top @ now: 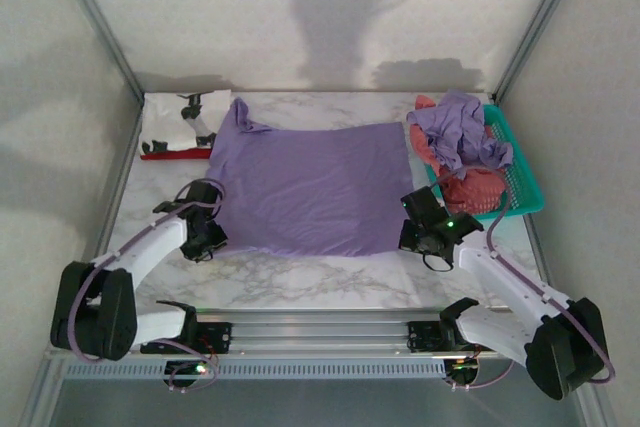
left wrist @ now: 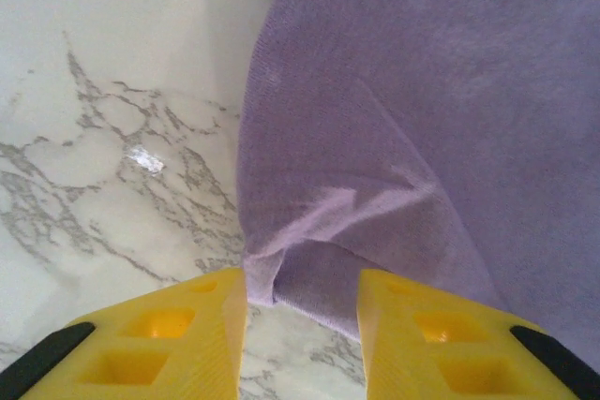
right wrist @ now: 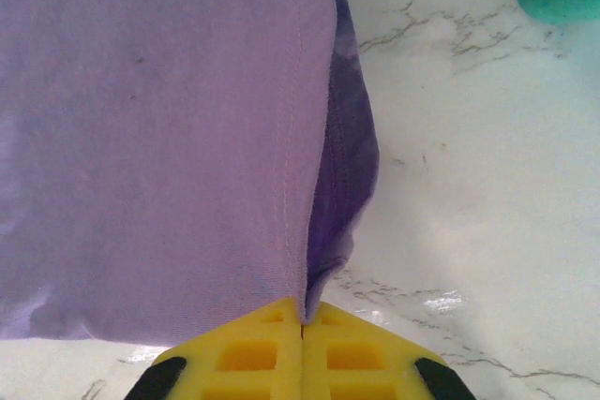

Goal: Fold and stack the t-shirts

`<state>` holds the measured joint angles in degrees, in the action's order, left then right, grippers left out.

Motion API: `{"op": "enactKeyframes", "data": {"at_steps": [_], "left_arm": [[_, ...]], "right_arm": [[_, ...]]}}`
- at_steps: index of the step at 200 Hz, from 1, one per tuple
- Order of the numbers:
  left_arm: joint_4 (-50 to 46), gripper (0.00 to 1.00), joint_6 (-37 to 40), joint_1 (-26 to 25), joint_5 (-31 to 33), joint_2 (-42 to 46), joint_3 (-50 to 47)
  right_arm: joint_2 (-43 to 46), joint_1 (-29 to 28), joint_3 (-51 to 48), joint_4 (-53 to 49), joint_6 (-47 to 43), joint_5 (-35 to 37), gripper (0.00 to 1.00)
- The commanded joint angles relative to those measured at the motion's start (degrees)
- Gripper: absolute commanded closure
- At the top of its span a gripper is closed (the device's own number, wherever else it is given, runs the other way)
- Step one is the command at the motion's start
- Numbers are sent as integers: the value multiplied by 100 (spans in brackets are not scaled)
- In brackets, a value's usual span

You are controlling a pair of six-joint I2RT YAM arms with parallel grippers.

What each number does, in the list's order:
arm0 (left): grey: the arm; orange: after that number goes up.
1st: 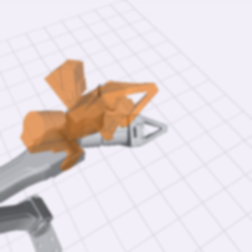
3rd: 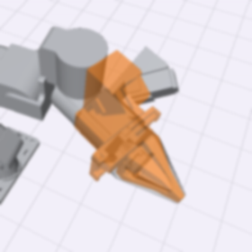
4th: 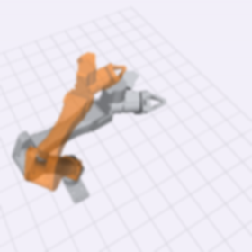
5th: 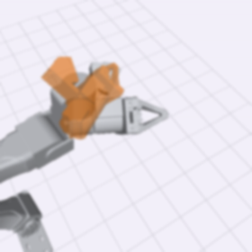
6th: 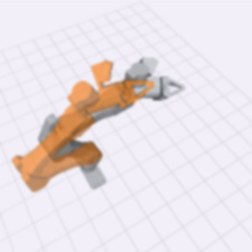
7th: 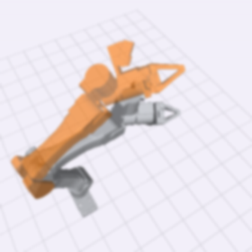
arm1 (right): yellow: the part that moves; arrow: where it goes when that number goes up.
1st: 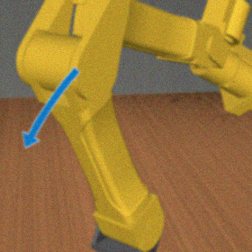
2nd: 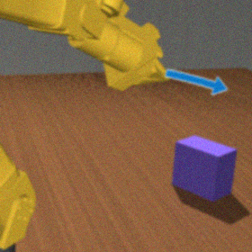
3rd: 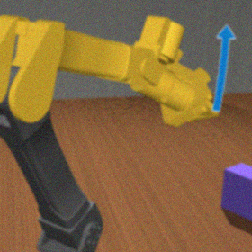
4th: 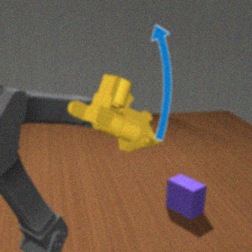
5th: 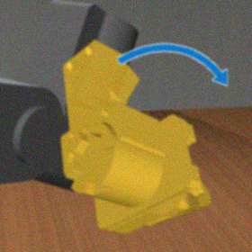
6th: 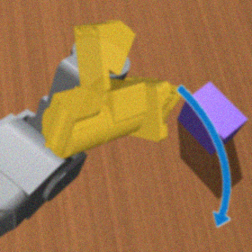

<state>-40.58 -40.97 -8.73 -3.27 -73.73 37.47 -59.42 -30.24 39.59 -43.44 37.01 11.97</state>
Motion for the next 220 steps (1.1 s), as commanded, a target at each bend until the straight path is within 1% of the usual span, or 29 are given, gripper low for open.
{"op": "enactKeyframes", "data": {"at_steps": [1,18,31,37,49,71,102,124,154,188,202,220], "left_arm": [[146,67,-12,50,-98,-281,-34],[210,71,34,43,-66,-433,-13],[189,79,92,39,30,-520,42],[173,84,142,39,60,-566,66],[182,100,248,44,48,-598,98],[-51,100,385,51,120,-521,290],[-881,100,485,101,734,80,876],[-1269,100,573,189,723,393,1060],[-1187,100,467,214,434,888,883],[-1557,100,467,230,633,1104,806],[-1675,100,446,232,676,1306,736],[-1585,100,415,232,554,1510,532]], "right_arm": [[131,48,211,-238,-45,104,100],[130,71,274,-316,-64,126,100],[164,78,281,-363,-46,153,100],[185,80,288,-392,-22,161,100],[248,79,290,-447,43,174,100],[390,79,270,-579,98,248,100],[502,79,217,-896,204,322,100],[637,71,98,-1010,355,251,100],[692,55,51,-965,527,192,100],[634,26,66,-1118,582,218,100],[721,14,9,-1123,676,93,100],[726,5,-79,-960,697,-75,100]]}}
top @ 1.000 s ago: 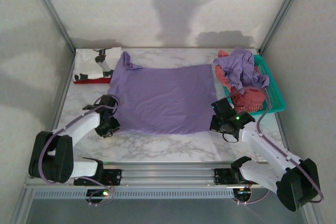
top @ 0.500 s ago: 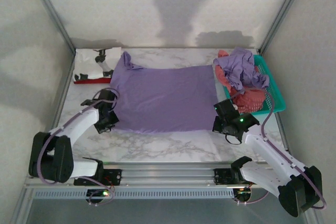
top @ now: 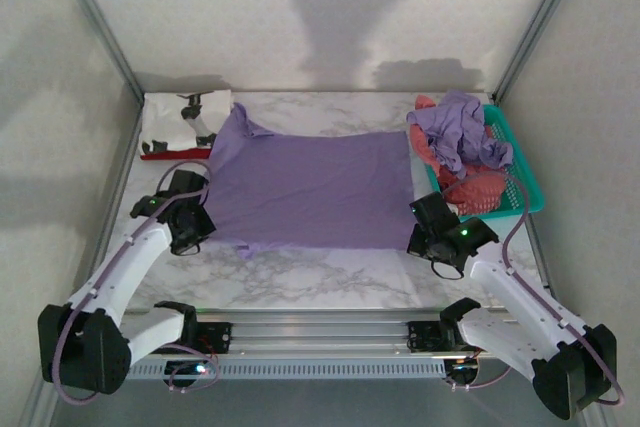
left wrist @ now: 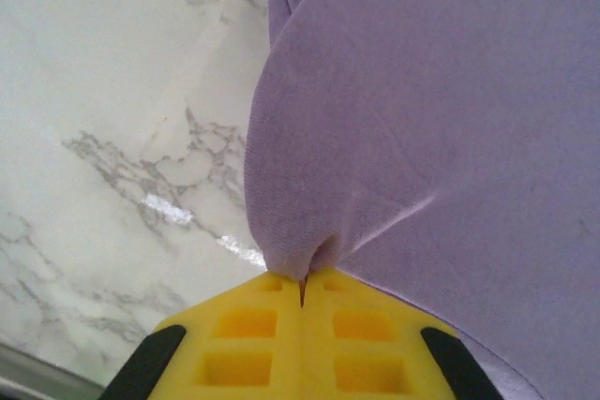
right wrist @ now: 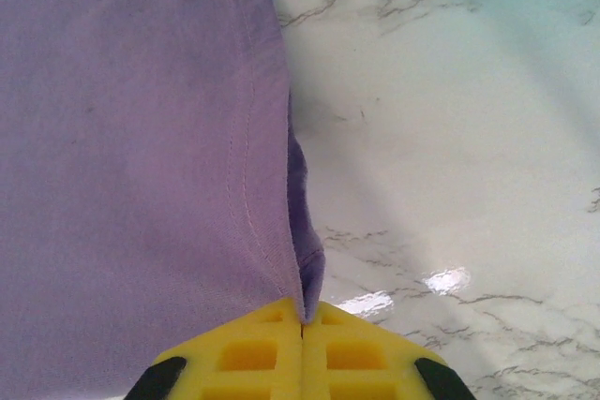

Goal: Fold and stack the t-shirts

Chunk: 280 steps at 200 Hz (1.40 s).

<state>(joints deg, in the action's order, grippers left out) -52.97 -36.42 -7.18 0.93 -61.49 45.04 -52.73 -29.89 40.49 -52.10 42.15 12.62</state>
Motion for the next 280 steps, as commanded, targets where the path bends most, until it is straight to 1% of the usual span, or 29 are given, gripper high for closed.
{"op": "enactKeyframes", "data": {"at_steps": [1,32,52,70,98,115,139,170,220,259,280], "left_arm": [[-337,100,-36,77,117,282,-237],[18,100,29,76,-222,68,-397],[154,100,43,76,-219,-136,-153],[204,100,112,77,-93,-340,104],[390,100,296,76,-271,-811,427],[463,100,385,85,-311,-1059,585],[542,100,492,85,-357,-1362,781],[610,100,643,216,-335,-1686,1005],[558,100,843,366,-286,-2220,1539],[561,100,955,445,-328,-2502,1774],[599,100,1000,449,-392,-2645,1815]], "right_arm": [[46,-28,-166,-88,181,-143,100],[-603,-9,99,102,-66,-174,100],[-850,65,236,460,-219,-182,100],[-1285,196,496,643,-448,-159,100],[-1928,360,854,877,-701,-155,100],[-2215,554,949,1102,-750,-277,100],[-2611,715,1130,1304,-846,-242,100],[-3191,820,1479,1379,-959,-103,100],[-3768,914,1866,1480,-1029,142,100],[-4192,923,2116,1583,-1091,368,100],[-4256,921,2128,1741,-1110,521,100]]}}
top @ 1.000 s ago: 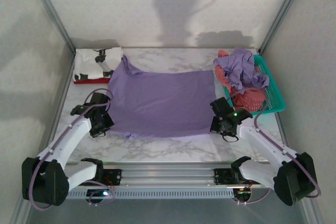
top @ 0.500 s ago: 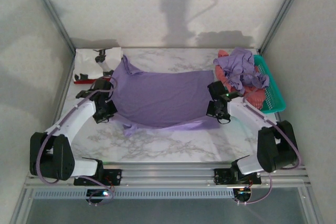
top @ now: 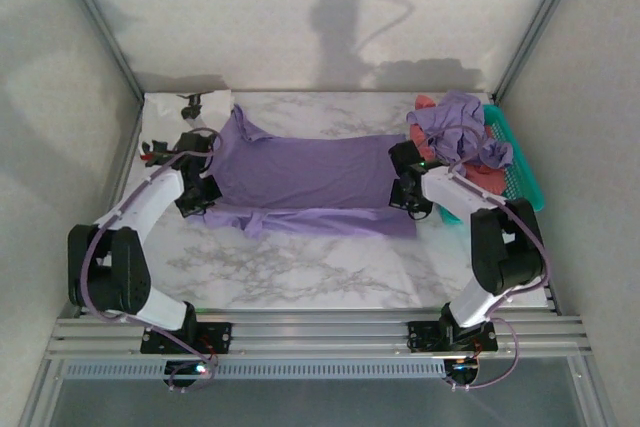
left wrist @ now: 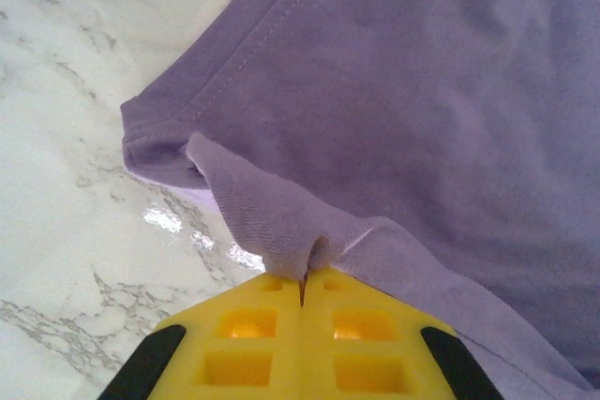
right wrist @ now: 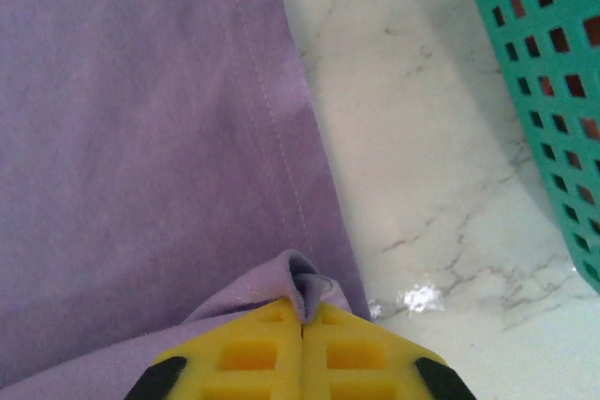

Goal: Fold and stack the t-shirts

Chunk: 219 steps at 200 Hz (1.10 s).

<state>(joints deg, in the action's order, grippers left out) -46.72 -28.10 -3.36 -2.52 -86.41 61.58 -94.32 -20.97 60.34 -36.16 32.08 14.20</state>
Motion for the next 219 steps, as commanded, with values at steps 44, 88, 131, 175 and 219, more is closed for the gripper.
{"op": "enactKeyframes", "data": {"at_steps": [44,88,131,175,219], "left_arm": [[-40,100,304,98,-30,-457,305],[21,100,413,133,-68,-745,466],[43,100,452,136,-134,-897,667],[32,100,546,210,-208,-1160,897],[-65,39,571,317,-161,-1091,1133]], "right_arm": [[-266,29,285,152,-167,543,100],[-529,31,404,189,-146,503,100],[-713,16,698,74,-313,576,100],[-964,14,903,-74,-461,870,82],[-675,-219,1188,-370,-696,1174,59]]}}
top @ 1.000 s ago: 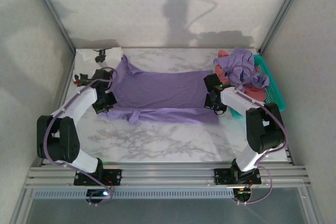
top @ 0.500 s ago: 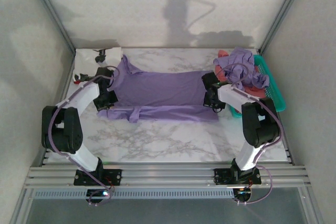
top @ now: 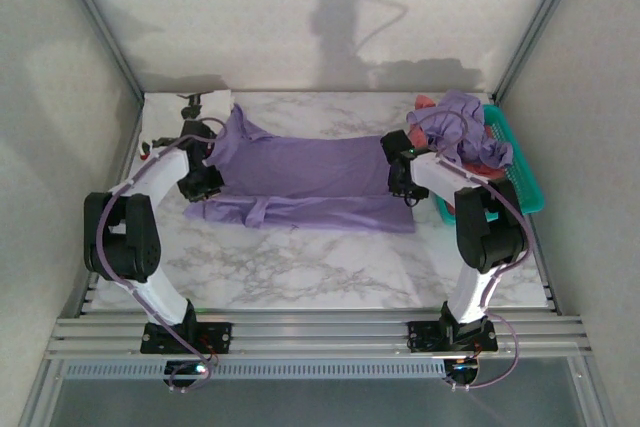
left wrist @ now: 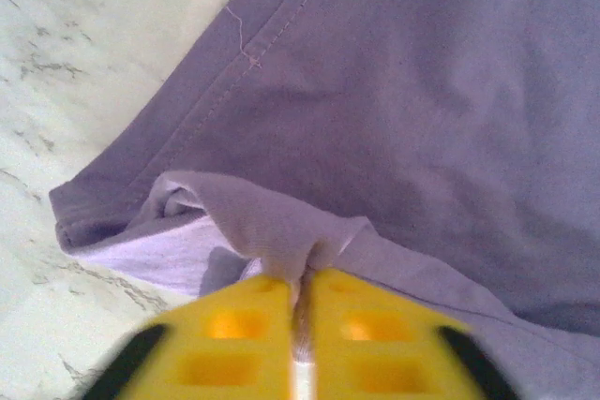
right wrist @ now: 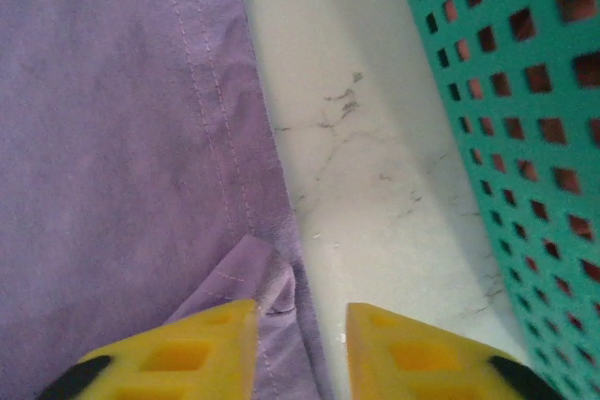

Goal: Fold and stack the t-shirts

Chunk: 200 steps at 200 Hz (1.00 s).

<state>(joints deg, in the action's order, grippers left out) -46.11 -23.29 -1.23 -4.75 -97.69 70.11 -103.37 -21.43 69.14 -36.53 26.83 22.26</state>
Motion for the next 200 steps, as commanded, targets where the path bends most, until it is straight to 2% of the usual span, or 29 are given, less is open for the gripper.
{"op": "enactKeyframes", "data": {"at_steps": [1,23,50,81,98,133,155,200], "left_arm": [[-126,38,89,106,67,42,287],[-86,32,62,148,307,333,327],[-115,32,35,159,218,663,202],[-11,48,31,124,-215,891,-304],[20,49,83,125,-314,1025,-518],[-144,55,132,132,-231,944,-757],[-124,55,153,123,33,850,-901],[328,63,123,150,-479,597,-1189]], "right_arm": [[243,-184,313,-344,-175,372,58],[542,-396,434,-619,-146,400,54],[990,-710,431,-920,85,208,53],[1337,-889,170,-841,418,-955,54],[1450,-1158,32,-655,621,-1361,54],[1134,-1856,263,-438,1003,-1766,54],[827,-2085,376,-193,1220,-1983,54],[434,-2370,516,523,1523,-2817,54]]}}
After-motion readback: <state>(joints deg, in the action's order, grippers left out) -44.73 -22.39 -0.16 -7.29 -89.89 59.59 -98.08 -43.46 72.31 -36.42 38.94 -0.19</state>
